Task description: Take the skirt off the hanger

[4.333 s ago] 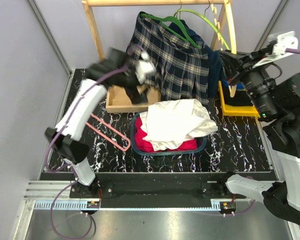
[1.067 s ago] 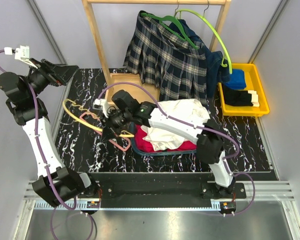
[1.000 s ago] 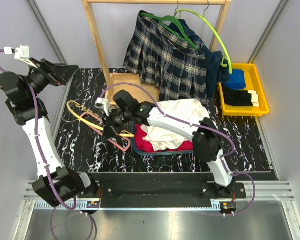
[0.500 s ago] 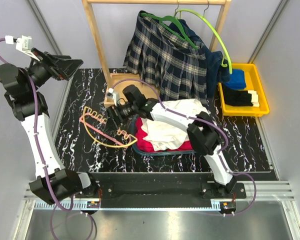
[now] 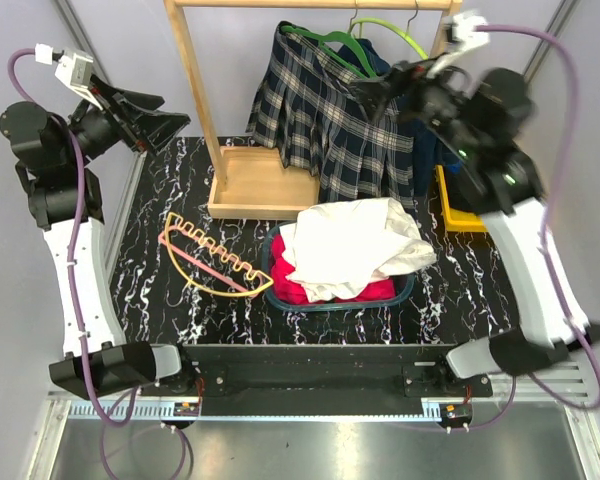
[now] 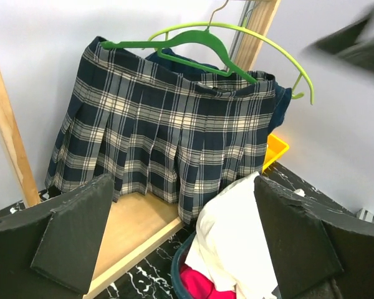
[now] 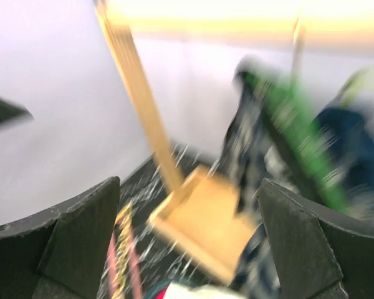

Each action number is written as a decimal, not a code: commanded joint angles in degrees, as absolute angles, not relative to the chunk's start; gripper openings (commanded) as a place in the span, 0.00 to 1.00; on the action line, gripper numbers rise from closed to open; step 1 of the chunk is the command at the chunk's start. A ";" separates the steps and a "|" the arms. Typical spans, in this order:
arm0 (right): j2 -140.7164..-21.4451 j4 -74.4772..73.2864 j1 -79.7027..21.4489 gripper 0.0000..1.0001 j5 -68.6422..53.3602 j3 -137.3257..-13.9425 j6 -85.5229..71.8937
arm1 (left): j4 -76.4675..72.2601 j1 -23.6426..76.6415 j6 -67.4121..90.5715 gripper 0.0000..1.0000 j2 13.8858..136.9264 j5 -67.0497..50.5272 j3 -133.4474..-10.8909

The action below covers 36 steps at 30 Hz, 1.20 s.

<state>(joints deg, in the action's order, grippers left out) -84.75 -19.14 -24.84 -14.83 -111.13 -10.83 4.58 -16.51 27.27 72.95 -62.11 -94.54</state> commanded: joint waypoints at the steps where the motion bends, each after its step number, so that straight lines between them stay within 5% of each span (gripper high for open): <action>1: -80.25 -26.98 -26.91 1.00 -2.73 -114.43 -0.35 | 5.71 -16.00 24.43 0.99 73.48 -60.91 -95.63; 11: -86.73 -23.82 -23.47 0.99 -3.69 -116.18 3.16 | 21.71 -1.25 -2.81 0.99 67.85 -52.31 -74.20; 21: -102.83 -20.31 -22.06 0.90 -6.94 -130.95 3.42 | 26.63 -1.32 -6.06 0.99 70.76 -53.35 -80.43; 29: -104.86 -17.49 -20.13 0.89 -10.89 -132.63 -1.21 | 23.63 -0.26 -12.03 0.99 69.69 -44.76 -57.43; 36: -100.29 -17.31 -20.04 0.89 -13.18 -126.31 -2.02 | 32.52 -0.53 -18.80 0.99 74.35 -38.77 -54.06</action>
<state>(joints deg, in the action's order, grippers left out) -104.57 -19.40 -20.01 -10.72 -128.70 -0.84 29.65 -0.43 -12.29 74.17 -44.29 -54.43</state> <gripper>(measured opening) 0.895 0.985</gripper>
